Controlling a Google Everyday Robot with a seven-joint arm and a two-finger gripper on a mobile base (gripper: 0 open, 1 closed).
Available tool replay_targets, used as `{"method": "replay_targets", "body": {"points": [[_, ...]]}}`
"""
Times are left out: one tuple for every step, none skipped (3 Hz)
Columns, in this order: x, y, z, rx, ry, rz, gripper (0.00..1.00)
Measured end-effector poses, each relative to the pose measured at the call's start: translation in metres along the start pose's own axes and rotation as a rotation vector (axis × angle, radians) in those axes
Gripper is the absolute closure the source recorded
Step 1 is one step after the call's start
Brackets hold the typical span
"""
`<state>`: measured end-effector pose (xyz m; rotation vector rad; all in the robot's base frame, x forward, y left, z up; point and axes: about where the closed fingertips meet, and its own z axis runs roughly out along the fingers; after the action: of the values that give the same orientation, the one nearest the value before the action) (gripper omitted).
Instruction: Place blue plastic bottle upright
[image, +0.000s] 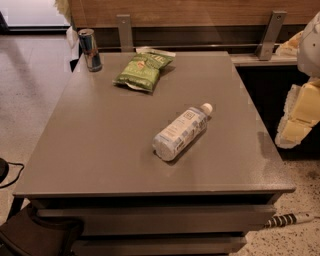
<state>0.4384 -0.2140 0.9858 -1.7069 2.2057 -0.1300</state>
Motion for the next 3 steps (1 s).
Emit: {"method": "replay_targets", "body": {"points": [[0.0, 0.0, 0.0, 0.0, 0.0, 0.0, 0.0], [0.006, -0.002, 0.002, 0.008, -0.019, 0.064, 0.0], [0.006, -0.01, 0.001, 0.028, -0.044, 0.168, 0.0]]}}
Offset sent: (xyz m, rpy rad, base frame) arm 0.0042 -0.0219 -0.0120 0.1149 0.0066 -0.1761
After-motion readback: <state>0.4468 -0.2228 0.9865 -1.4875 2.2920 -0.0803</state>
